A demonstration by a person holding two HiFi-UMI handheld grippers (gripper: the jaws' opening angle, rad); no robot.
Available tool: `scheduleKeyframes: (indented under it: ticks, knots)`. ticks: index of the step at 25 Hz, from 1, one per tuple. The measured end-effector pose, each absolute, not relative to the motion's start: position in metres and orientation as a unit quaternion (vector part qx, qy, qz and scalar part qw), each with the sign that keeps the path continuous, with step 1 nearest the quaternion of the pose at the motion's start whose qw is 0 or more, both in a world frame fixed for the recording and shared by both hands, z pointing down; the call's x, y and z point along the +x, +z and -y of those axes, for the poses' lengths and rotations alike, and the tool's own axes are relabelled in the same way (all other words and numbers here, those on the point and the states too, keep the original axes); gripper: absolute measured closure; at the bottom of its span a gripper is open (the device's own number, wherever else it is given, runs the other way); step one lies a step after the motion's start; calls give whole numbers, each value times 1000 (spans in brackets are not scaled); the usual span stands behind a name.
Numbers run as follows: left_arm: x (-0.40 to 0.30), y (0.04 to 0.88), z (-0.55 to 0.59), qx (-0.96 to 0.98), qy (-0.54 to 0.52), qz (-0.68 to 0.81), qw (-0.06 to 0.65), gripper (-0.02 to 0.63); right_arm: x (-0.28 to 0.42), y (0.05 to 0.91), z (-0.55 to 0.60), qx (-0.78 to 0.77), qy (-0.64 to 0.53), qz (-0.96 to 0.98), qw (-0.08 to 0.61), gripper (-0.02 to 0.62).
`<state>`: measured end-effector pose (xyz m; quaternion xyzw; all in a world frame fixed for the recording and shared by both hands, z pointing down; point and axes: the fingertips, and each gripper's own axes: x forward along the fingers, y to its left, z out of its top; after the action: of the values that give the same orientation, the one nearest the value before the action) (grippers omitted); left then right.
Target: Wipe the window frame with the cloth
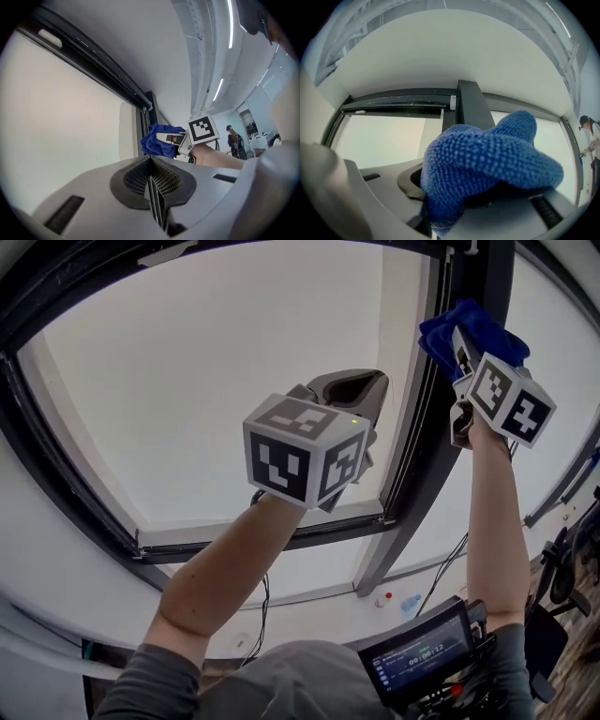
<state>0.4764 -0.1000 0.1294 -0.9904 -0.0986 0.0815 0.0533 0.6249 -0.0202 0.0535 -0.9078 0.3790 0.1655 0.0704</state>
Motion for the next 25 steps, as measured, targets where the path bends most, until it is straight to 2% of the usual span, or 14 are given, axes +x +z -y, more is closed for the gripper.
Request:
scheduleKeyframes:
  ticks: [25]
  knots:
    - [465, 292, 99, -996, -1, 89, -15, 601, 631, 264, 19, -921, 21, -384, 57, 437]
